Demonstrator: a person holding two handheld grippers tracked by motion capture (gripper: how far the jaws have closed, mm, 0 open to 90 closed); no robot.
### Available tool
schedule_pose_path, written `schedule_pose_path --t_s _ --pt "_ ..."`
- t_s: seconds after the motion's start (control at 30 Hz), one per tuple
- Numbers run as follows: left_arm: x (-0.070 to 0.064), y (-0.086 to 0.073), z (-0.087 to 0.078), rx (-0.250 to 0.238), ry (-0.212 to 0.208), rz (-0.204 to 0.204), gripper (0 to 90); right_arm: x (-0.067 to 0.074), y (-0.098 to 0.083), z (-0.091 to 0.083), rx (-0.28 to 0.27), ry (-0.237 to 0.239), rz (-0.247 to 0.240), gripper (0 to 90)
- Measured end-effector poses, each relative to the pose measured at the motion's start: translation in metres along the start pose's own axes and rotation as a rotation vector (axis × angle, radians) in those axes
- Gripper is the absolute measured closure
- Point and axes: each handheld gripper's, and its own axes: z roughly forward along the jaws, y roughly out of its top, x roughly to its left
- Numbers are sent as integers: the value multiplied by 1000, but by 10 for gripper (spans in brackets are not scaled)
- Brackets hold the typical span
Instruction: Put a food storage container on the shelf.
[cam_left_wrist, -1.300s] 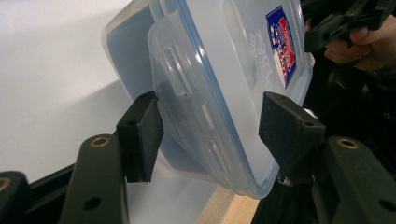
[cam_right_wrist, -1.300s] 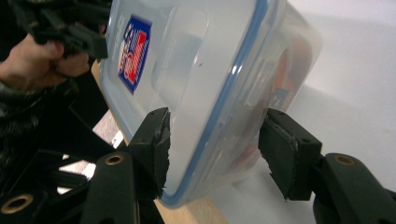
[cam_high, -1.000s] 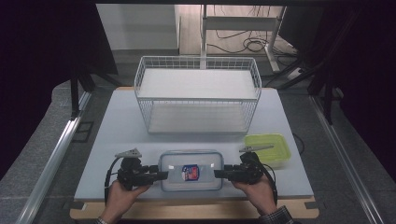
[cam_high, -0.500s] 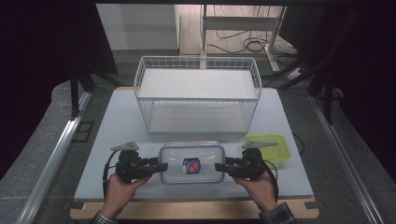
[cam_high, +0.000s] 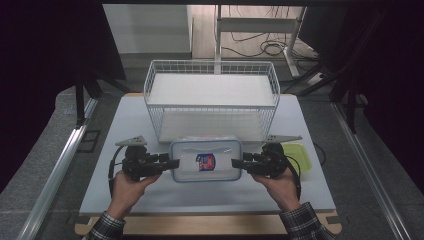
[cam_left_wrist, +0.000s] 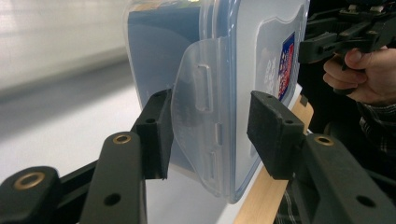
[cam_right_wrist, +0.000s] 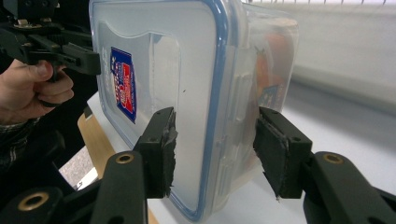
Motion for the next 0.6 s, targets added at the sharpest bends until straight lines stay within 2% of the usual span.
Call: schedule_pose_path --t_s 0.6 --pt "1 59 -8 -31 11 43 514 -6 52 -12 -57 -5 -37 501"
